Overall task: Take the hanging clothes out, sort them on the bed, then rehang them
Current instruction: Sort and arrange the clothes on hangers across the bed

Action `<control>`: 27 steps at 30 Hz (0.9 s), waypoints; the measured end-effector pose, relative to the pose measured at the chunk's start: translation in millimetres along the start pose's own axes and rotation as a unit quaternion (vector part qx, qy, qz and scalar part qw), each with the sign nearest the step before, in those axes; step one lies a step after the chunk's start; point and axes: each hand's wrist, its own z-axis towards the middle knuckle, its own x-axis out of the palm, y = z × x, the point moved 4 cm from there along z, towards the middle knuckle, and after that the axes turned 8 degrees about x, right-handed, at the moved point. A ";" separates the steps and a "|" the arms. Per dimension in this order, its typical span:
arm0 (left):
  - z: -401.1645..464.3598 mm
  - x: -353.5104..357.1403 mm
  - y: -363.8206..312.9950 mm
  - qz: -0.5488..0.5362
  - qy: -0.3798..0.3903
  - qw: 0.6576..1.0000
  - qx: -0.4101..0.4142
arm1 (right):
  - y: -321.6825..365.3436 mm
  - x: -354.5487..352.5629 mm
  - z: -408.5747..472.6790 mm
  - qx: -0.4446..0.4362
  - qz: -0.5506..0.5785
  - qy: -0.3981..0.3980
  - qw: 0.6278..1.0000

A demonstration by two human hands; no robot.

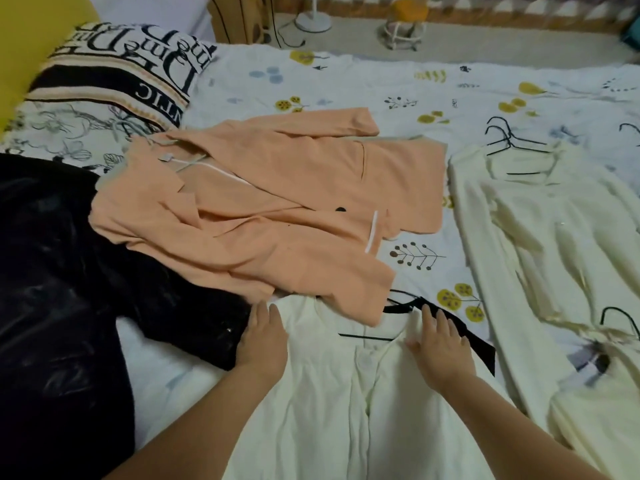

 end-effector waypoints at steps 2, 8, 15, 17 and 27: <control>14.3 6.7 2.0 0.022 0.009 1.000 0.001 | 4.1 5.4 10.1 0.007 -0.008 -0.001 1.000; 38.3 18.1 3.1 0.018 0.053 0.998 0.010 | 4.8 5.5 22.0 0.014 0.022 0.021 0.999; 22.6 -5.6 -0.5 0.055 0.049 0.997 0.026 | -6.9 -20.4 -27.3 0.019 0.141 -0.073 0.987; 8.5 -16.6 -1.5 0.048 0.028 0.998 0.023 | -10.8 -29.6 -47.0 0.023 0.161 -0.088 0.983; -84.3 -99.7 -8.0 -0.030 -0.083 0.994 0.063 | -38.3 -85.9 -131.4 0.009 0.257 -0.123 0.959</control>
